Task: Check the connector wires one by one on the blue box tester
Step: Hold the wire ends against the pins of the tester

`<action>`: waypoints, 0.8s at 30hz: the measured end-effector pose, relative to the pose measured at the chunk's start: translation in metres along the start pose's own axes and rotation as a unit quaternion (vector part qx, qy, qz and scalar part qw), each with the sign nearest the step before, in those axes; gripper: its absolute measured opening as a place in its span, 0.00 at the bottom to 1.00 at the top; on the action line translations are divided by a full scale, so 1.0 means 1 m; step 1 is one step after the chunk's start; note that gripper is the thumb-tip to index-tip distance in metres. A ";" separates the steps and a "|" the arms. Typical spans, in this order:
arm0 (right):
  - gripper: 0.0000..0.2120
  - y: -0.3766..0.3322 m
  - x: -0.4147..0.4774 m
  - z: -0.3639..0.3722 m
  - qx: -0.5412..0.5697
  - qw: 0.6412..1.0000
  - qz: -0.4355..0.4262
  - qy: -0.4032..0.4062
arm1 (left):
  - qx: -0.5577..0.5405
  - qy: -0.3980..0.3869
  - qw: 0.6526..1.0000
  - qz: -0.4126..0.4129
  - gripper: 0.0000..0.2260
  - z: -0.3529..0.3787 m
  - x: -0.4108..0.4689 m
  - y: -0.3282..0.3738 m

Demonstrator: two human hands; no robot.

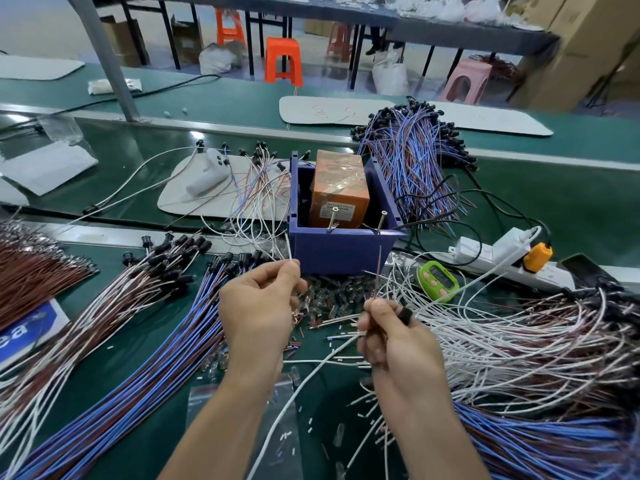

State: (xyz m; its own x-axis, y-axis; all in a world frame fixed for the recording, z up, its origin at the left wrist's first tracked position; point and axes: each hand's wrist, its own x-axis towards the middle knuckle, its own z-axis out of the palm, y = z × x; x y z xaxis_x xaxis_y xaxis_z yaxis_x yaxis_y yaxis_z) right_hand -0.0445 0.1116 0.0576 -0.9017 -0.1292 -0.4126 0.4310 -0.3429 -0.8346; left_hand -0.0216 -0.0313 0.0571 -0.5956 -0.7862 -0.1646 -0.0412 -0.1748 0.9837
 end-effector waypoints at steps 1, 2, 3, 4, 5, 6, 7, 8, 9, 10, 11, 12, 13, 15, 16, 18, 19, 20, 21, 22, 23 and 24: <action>0.07 -0.004 0.004 -0.002 0.010 1.000 0.007 0.007 | 0.029 0.014 0.999 0.015 0.12 0.002 0.003 0.000; 0.07 -0.009 0.008 -0.004 0.018 1.000 0.011 0.010 | 0.060 0.027 0.997 0.032 0.12 0.004 0.005 0.000; 0.06 -0.012 0.011 -0.004 0.025 1.000 0.013 0.011 | 0.095 0.038 0.994 0.049 0.11 0.006 0.006 0.001; 0.06 -0.014 0.014 -0.005 0.032 0.999 0.013 0.013 | 0.125 0.047 0.989 0.066 0.10 0.009 0.006 0.003; 0.06 -0.016 0.018 -0.005 0.036 0.999 0.013 0.016 | 0.148 0.052 0.984 0.081 0.11 0.013 0.006 0.004; 0.06 -0.017 0.021 -0.005 0.040 0.999 0.012 0.022 | 0.165 0.054 0.981 0.092 0.13 0.017 0.005 0.006; 0.06 -0.018 0.024 -0.006 0.043 0.999 0.010 0.028 | 0.177 0.056 0.978 0.098 0.14 0.020 0.005 0.008; 0.06 -0.018 0.027 -0.005 0.045 0.998 0.007 0.033 | 0.189 0.056 0.975 0.099 0.15 0.024 0.005 0.010; 0.06 -0.018 0.030 -0.005 0.046 0.998 0.006 0.036 | 0.196 0.054 0.974 0.094 0.16 0.027 0.005 0.011; 0.07 -0.017 0.032 -0.004 0.045 0.998 0.005 0.039 | 0.200 0.050 0.974 0.091 0.16 0.029 0.006 0.012; 0.06 -0.017 0.034 -0.004 0.044 0.998 0.006 0.041 | 0.200 0.044 0.975 0.090 0.16 0.031 0.006 0.012; 0.06 -0.016 0.036 -0.005 0.042 0.998 0.008 0.043 | 0.199 0.038 0.975 0.091 0.16 0.033 0.007 0.012; 0.06 -0.016 0.037 -0.005 0.040 0.998 0.008 0.045 | 0.198 0.034 0.975 0.094 0.16 0.034 0.008 0.011; 0.06 -0.017 0.040 -0.007 0.032 0.998 0.005 0.048 | 0.202 0.027 0.974 0.098 0.15 0.036 0.009 0.011; 0.07 -0.018 0.041 -0.008 0.025 0.998 0.003 0.049 | 0.205 0.025 0.974 0.098 0.15 0.037 0.009 0.010; 0.09 -0.019 0.043 -0.008 0.016 0.999 0.002 0.052 | 0.204 0.020 0.974 0.097 0.14 0.038 0.009 0.010; 0.10 -0.020 0.043 -0.008 0.015 0.999 0.003 0.052 | 0.204 0.017 0.974 0.097 0.15 0.038 0.009 0.009; 0.10 -0.020 0.044 -0.008 0.016 0.999 0.004 0.052 | 0.205 0.014 0.974 0.096 0.15 0.038 0.010 0.008; 0.10 -0.021 0.044 -0.007 0.019 0.999 0.005 0.051 | 0.206 0.010 0.974 0.096 0.15 0.039 0.010 0.007; 0.10 -0.021 0.044 -0.006 0.020 0.999 0.005 0.050 | 0.207 0.008 0.974 0.096 0.15 0.038 0.010 0.007; 0.09 -0.021 0.044 -0.006 0.021 0.998 0.004 0.050 | 0.207 0.007 0.974 0.096 0.15 0.038 0.010 0.007; 0.08 -0.021 0.044 -0.006 0.022 0.998 0.003 0.050 | 0.206 0.007 0.974 0.095 0.15 0.038 0.010 0.006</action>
State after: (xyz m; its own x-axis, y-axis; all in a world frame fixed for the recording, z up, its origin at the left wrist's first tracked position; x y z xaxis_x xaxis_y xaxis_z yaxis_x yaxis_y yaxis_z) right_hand -0.0926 0.1182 0.0547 -0.8901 -0.0389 -0.4542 0.4330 -0.3836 -0.8157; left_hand -0.0585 -0.0173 0.0645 -0.6135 -0.7893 0.0253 -0.2517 0.2259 0.9411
